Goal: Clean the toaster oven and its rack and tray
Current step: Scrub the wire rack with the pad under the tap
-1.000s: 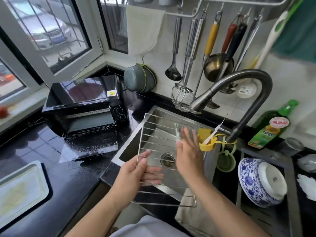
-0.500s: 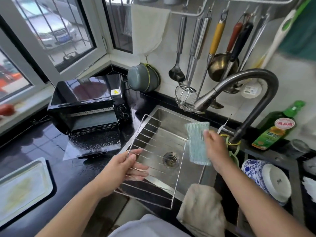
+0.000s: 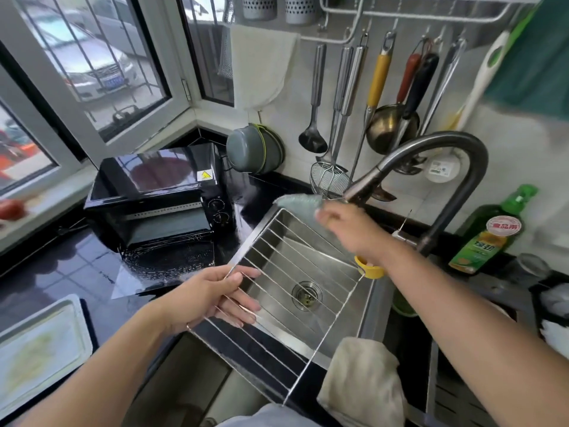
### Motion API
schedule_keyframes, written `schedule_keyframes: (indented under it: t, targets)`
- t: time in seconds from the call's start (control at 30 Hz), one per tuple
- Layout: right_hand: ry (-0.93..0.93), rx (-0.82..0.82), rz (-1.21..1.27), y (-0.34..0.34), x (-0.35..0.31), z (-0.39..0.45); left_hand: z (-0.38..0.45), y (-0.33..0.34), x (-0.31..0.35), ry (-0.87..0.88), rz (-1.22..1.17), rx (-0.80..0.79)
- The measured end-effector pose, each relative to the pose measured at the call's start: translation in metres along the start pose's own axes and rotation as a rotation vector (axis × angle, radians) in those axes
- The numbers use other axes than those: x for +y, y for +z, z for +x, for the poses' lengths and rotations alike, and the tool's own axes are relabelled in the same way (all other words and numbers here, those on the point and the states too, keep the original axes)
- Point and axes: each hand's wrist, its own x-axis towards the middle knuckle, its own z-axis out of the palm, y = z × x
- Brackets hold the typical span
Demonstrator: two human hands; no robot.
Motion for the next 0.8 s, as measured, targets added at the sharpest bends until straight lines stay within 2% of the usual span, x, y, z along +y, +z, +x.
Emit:
schedule_keyframes:
  t: [0.07, 0.1, 0.17, 0.23, 0.3, 0.4, 0.47, 0.53, 0.57, 0.67, 0.8]
  targets:
    - [0.043, -0.259, 0.178, 0.01, 0.005, -0.01, -0.001, 0.0, 0.0, -0.007, 0.043, -0.008]
    - [0.09, -0.269, 0.304, 0.011, 0.007, -0.013, -0.002, -0.001, 0.0, -0.012, 0.061, -0.009]
    - [0.15, -0.164, 0.496, 0.011, 0.007, -0.01, -0.005, -0.001, 0.001, -0.015, 0.087, -0.015]
    - [0.114, -0.104, 0.441, 0.013, 0.003, -0.005, -0.006, 0.001, 0.006, -0.013, 0.137, -0.023]
    - [0.072, -0.138, 0.425, 0.013, -0.005, 0.0, -0.005, 0.001, 0.014, -0.016, 0.217, -0.014]
    - [0.159, -0.329, 0.414, 0.005, -0.016, -0.001, -0.007, 0.001, 0.023, 0.009, 0.388, 0.031]
    - [0.191, -0.446, 0.153, 0.004, -0.022, -0.008, -0.009, 0.003, 0.027, 0.028, 0.493, 0.059]
    - [0.205, -0.436, -0.179, 0.006, -0.029, -0.012, -0.008, 0.007, 0.029, 0.007, 0.567, 0.074]
    - [0.203, -0.397, -0.257, 0.006, -0.031, -0.011, -0.008, 0.008, 0.029, -0.008, 0.603, 0.081]
    - [0.164, -0.394, -0.116, 0.009, -0.034, -0.007, -0.006, 0.013, 0.031, -0.01, 0.654, 0.08]
    - [0.007, -0.31, -0.046, 0.009, -0.03, -0.007, -0.006, 0.011, 0.036, 0.106, 0.59, 0.087]
